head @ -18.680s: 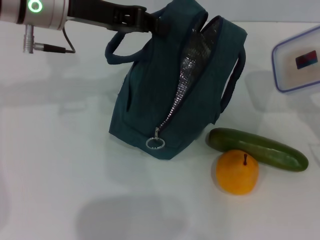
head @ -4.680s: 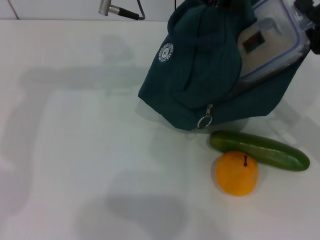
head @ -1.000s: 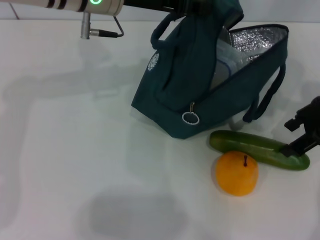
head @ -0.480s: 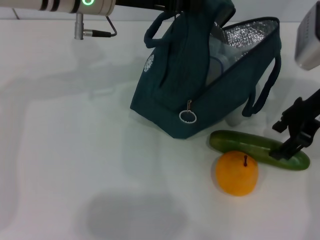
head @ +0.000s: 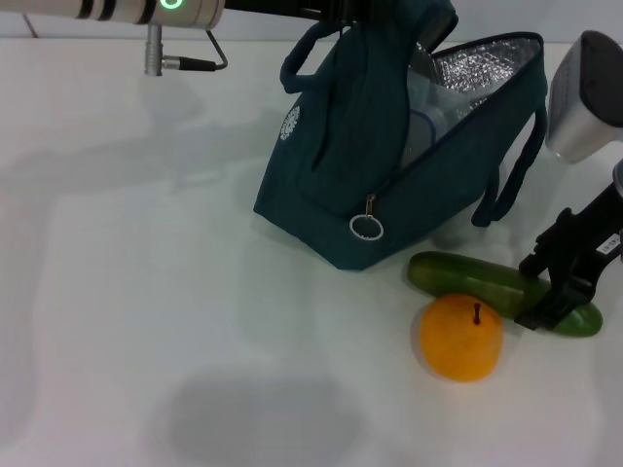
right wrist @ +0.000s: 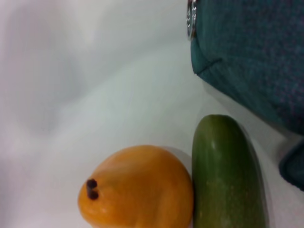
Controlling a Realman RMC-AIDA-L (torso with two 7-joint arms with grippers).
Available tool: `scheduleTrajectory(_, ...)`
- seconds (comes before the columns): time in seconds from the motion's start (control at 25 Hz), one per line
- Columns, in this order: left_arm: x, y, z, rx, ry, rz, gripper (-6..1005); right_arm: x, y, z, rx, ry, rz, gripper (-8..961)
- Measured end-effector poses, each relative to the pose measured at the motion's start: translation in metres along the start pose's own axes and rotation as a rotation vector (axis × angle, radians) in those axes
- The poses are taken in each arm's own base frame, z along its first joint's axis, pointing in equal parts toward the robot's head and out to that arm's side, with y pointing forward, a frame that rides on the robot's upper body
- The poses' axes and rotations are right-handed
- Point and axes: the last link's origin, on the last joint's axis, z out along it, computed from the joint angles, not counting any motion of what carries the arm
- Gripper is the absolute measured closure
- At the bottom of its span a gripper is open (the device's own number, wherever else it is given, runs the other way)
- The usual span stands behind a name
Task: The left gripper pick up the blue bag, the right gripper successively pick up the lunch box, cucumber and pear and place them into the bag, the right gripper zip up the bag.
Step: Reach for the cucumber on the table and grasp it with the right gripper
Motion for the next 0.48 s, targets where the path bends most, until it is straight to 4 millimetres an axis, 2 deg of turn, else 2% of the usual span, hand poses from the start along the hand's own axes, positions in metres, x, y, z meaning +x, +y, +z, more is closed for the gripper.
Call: scheduleTrajectory(0.48,-0.0011,-0.0002,0.0000,0.000,0.000,0.006,945,0.0015,0.0000,0.0058,0.003,0.016,0.008,249)
